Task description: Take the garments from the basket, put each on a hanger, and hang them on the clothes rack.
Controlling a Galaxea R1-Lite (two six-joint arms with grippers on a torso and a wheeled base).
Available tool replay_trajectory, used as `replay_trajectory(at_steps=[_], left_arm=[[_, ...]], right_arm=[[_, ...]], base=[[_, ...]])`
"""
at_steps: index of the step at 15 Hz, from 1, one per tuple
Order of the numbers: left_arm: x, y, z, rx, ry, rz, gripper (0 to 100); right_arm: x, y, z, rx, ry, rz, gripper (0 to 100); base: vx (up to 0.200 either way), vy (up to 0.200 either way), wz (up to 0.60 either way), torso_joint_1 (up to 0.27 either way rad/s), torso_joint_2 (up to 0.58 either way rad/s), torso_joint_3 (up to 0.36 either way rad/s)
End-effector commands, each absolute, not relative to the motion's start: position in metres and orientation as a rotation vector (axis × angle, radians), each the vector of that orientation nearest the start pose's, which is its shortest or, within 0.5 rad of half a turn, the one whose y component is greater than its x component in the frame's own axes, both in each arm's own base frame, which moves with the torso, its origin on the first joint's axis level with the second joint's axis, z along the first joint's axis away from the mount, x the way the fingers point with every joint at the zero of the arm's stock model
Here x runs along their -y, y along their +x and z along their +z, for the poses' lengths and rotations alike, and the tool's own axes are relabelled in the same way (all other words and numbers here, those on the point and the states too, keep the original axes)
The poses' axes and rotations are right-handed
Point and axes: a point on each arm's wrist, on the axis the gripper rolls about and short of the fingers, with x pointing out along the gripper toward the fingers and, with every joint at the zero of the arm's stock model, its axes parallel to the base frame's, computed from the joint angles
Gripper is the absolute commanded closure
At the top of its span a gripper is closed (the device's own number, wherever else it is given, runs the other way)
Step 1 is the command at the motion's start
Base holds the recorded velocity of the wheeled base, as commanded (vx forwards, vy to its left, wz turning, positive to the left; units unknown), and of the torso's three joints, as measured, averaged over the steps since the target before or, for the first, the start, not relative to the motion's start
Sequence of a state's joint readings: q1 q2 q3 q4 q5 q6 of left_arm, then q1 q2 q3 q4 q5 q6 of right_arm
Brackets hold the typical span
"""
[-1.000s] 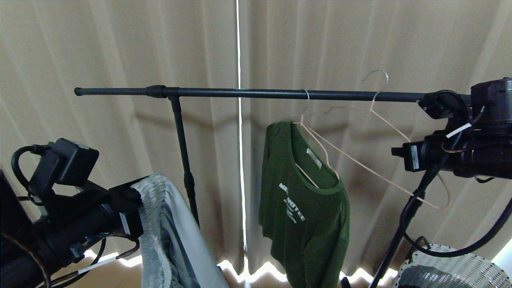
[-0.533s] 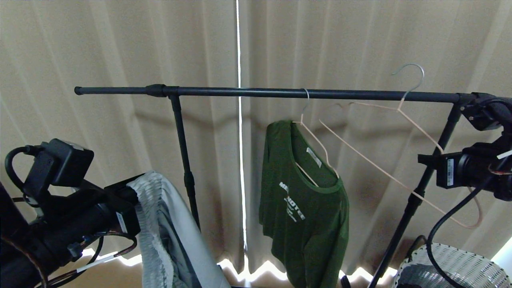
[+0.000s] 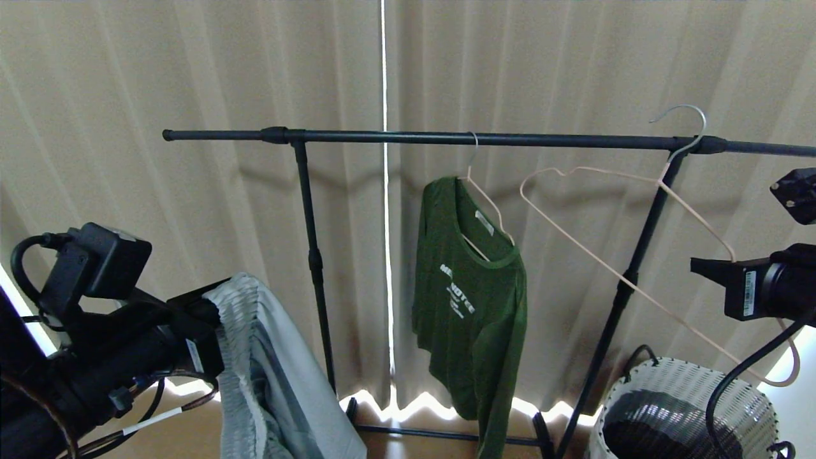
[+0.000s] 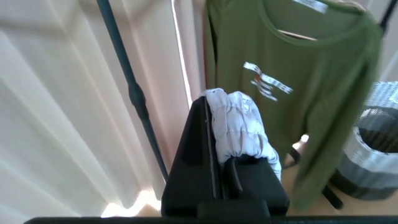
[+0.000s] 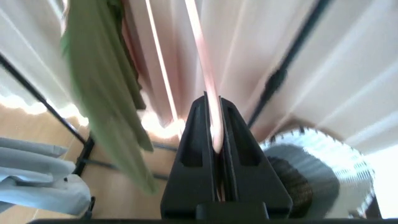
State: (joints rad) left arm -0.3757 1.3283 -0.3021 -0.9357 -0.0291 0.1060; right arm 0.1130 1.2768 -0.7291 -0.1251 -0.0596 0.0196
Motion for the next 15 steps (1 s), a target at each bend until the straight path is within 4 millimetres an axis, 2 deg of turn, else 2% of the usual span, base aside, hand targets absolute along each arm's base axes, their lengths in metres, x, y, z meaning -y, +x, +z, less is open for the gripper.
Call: replay_trajectory(at_steps=[1,5,8,12,15], left_arm=[[0.069,0.172,0.171,-0.071,0.121,-0.409,100],[0.068,0.171,0.168,-0.08,0.122,-0.411,100],[0.069,0.17,0.169,-0.06,0.119,-0.413,100],[0.068,0.168,0.17,-0.026,0.115,-0.415,100],[0.065,0.162,0.171,-0.011,0.113,-0.408,100]], right_arm=[[-0.02,0.191,0.218,-0.419,-0.017,0.049,100],[-0.02,0.187,0.213,-0.433,-0.018,0.047,100],[-0.019,0.182,0.214,-0.422,-0.017,0.049,100],[-0.019,0.175,0.204,-0.451,-0.02,0.051,100],[-0.019,0.175,0.208,-0.436,-0.017,0.054,100]], base=[[-0.2,0.0,0.0,-0.002,0.0,0.002],[-0.2,0.0,0.0,0.007,0.0,0.002],[0.0,0.0,0.0,0.0,0.0,0.0],[0.0,0.0,0.0,0.0,0.0,0.0],[0.0,0.0,0.0,0.0,0.0,0.0]])
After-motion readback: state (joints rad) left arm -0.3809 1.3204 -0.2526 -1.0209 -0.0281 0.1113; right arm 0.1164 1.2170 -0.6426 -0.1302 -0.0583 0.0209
